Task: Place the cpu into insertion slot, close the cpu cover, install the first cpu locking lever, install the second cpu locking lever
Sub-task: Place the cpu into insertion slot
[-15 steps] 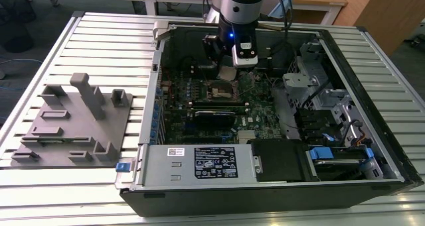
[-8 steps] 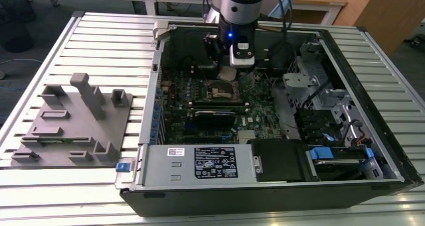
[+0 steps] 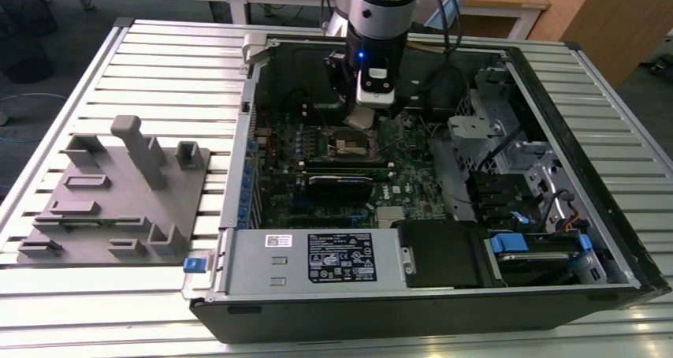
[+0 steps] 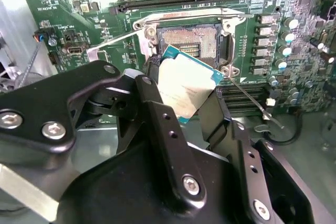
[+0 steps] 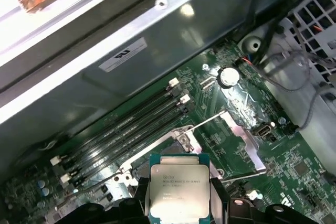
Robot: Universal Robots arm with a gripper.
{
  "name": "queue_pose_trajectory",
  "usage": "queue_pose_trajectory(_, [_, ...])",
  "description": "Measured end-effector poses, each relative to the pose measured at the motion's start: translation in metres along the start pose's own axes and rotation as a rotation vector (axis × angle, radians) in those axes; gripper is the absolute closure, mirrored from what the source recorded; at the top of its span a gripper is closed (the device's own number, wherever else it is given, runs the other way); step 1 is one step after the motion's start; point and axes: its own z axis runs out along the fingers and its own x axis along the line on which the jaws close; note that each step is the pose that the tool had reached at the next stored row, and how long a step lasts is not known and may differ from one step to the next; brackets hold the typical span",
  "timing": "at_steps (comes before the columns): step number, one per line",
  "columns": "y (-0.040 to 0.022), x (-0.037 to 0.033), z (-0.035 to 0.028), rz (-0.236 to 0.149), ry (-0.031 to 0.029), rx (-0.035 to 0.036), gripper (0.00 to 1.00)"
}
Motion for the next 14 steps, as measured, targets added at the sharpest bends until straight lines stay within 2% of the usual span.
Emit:
queue_pose_trajectory(5, [0.0000, 0.0000, 0.0000, 0.024, -0.0021, -0.0004, 0.46])
queue_pose_trajectory(14, [0.0000, 0.0000, 0.0000, 0.029, -0.0025, -0.0005, 0.46])
